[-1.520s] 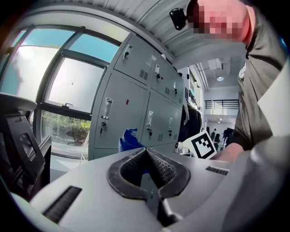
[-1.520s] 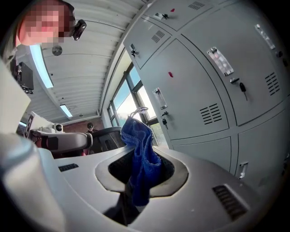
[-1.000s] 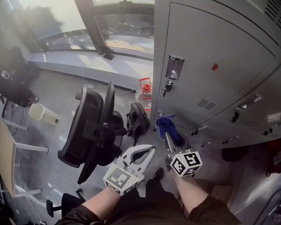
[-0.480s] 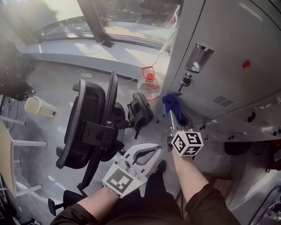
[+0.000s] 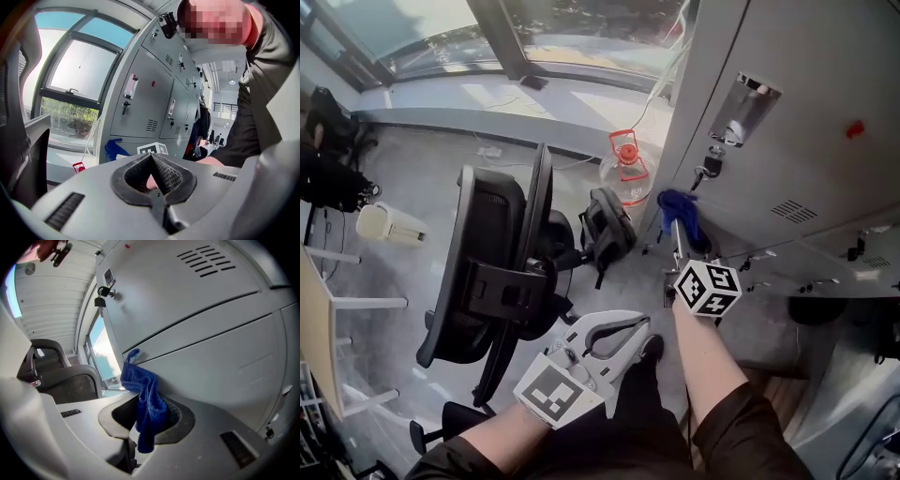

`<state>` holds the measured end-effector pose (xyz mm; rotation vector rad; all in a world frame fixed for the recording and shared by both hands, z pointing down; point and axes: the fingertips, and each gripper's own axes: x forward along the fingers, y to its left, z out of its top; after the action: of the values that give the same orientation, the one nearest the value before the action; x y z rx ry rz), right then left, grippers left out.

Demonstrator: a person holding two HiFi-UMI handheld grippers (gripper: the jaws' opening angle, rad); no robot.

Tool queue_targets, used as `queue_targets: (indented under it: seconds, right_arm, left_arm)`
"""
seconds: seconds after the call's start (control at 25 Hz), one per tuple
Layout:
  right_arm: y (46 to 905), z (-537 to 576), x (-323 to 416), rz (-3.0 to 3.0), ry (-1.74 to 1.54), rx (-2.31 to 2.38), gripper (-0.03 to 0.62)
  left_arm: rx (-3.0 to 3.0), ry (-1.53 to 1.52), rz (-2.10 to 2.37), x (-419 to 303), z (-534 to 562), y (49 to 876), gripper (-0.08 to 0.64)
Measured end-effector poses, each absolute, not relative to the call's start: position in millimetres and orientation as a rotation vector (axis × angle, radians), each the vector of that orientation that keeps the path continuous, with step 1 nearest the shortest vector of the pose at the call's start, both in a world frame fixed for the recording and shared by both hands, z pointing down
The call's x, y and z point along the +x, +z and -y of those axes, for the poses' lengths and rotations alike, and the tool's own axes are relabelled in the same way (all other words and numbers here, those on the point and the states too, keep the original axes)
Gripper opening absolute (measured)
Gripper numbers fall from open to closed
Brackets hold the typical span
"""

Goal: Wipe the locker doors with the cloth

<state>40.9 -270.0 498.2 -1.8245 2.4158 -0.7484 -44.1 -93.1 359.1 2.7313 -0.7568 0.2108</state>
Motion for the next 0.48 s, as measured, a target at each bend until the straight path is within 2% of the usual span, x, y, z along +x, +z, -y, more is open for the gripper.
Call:
queue_targets:
  seconds: [0.48]
  right_arm:
    - [489.3, 247.0, 120.4, -2.37, -0.699, -1.868, 0.078]
  left_arm:
    - [2.74, 0.214, 0.689, -6.0, 84.8, 357.5, 0.008]
